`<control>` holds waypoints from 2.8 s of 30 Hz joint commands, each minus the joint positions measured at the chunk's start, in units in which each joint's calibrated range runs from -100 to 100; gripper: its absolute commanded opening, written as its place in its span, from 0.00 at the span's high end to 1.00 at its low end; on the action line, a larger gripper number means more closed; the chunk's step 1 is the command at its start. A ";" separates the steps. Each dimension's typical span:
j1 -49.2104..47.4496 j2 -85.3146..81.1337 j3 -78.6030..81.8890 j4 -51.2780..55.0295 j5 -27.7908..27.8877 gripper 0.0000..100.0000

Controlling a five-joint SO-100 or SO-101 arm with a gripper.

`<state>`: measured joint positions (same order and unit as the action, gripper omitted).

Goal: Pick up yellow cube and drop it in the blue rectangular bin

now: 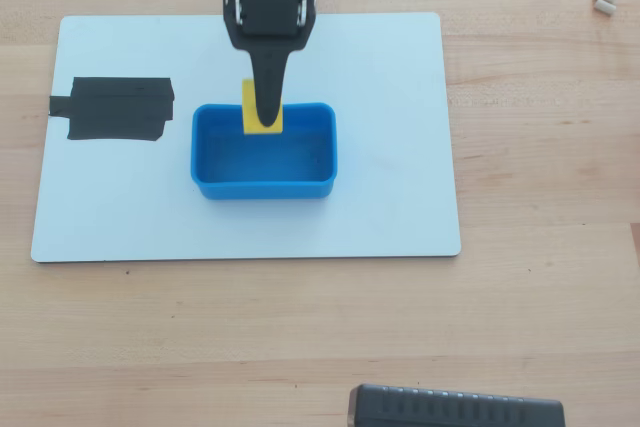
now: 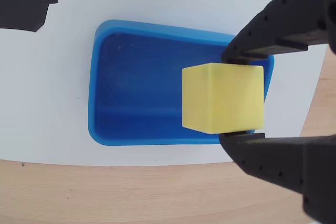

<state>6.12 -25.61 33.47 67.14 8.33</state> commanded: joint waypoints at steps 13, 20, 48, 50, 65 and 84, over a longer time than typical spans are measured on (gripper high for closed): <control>-0.80 -3.42 8.17 -10.24 0.15 0.75; 0.92 -7.32 7.53 -6.44 -0.83 0.73; -3.11 -58.97 57.08 -6.44 -0.98 1.00; -3.11 -64.08 58.99 -5.21 -0.98 1.00; -3.29 -70.67 60.35 -1.82 -0.98 1.00; -3.89 -70.67 60.35 -1.82 -0.88 1.00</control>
<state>3.10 -94.94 94.19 65.11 7.69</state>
